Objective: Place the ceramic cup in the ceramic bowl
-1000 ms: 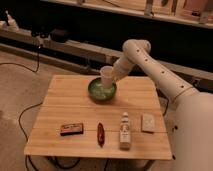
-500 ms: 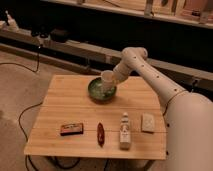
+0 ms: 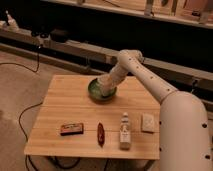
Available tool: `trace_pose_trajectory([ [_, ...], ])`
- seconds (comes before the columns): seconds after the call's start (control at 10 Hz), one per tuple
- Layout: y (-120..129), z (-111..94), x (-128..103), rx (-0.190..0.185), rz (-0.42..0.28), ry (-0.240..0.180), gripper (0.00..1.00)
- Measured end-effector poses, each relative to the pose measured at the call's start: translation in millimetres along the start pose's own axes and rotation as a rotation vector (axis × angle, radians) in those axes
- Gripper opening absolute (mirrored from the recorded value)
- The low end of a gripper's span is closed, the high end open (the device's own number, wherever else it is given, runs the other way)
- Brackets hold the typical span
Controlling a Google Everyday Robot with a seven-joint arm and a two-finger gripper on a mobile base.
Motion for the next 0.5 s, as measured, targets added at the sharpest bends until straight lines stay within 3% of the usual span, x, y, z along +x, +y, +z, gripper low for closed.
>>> trace_pose_trajectory([
  [0.2, -2, -8, -6, 0.000, -0.030, -0.003, 0.80],
  [0.5, 4, -61, -7, 0.002, -0.074, 0.018, 0.80],
])
